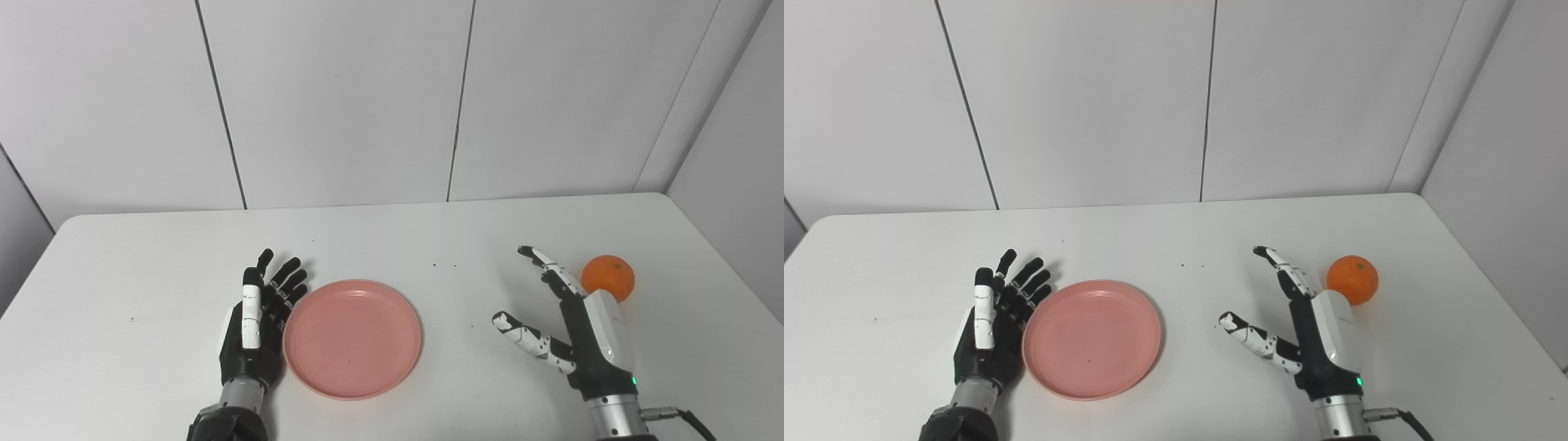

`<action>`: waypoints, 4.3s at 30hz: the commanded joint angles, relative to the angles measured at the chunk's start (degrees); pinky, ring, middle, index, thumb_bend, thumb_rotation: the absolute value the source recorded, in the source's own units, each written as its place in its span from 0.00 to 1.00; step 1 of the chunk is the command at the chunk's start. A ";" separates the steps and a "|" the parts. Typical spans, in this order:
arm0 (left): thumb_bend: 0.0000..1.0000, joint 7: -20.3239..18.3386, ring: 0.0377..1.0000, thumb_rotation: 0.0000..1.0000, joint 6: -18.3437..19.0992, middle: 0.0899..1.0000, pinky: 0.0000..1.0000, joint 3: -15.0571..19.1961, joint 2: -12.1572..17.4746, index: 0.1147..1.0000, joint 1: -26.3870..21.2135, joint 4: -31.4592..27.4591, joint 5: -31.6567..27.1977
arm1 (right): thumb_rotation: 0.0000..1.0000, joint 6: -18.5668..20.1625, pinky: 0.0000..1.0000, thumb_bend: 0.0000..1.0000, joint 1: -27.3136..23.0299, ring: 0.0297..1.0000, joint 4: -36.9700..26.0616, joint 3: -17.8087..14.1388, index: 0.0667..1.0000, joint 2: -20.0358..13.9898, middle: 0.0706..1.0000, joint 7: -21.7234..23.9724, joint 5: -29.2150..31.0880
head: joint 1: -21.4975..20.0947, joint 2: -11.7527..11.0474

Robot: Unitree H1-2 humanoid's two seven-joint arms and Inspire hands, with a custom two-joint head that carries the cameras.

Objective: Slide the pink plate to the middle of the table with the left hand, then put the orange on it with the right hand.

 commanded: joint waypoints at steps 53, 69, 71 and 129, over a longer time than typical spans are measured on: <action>0.89 -0.09 0.83 0.82 1.41 0.81 0.85 -0.28 0.32 0.93 -0.59 1.63 0.56 | 0.78 8.73 0.72 0.89 -20.55 0.71 27.89 1.78 0.70 -23.15 0.70 -0.65 -16.27 | -0.07 -0.19; 0.89 0.08 0.82 0.82 1.60 0.80 0.84 -0.40 0.32 0.93 -0.49 1.38 0.86 | 0.80 12.17 0.72 0.89 -21.69 0.72 29.92 4.70 0.70 -23.95 0.71 1.12 -14.71 | 0.09 -0.18; 0.89 0.11 0.82 0.82 1.59 0.80 0.84 -0.37 0.31 0.93 -0.48 1.41 0.82 | 0.80 12.49 0.72 0.89 -21.56 0.72 30.11 4.97 0.71 -24.06 0.72 1.27 -14.76 | 0.07 -0.14; 0.90 0.03 0.82 0.82 2.43 0.80 0.84 0.01 0.69 0.93 -0.52 1.13 0.48 | 0.53 19.88 0.37 0.80 -19.86 0.45 33.31 7.31 0.60 -23.77 0.54 0.65 -12.41 | 0.27 0.35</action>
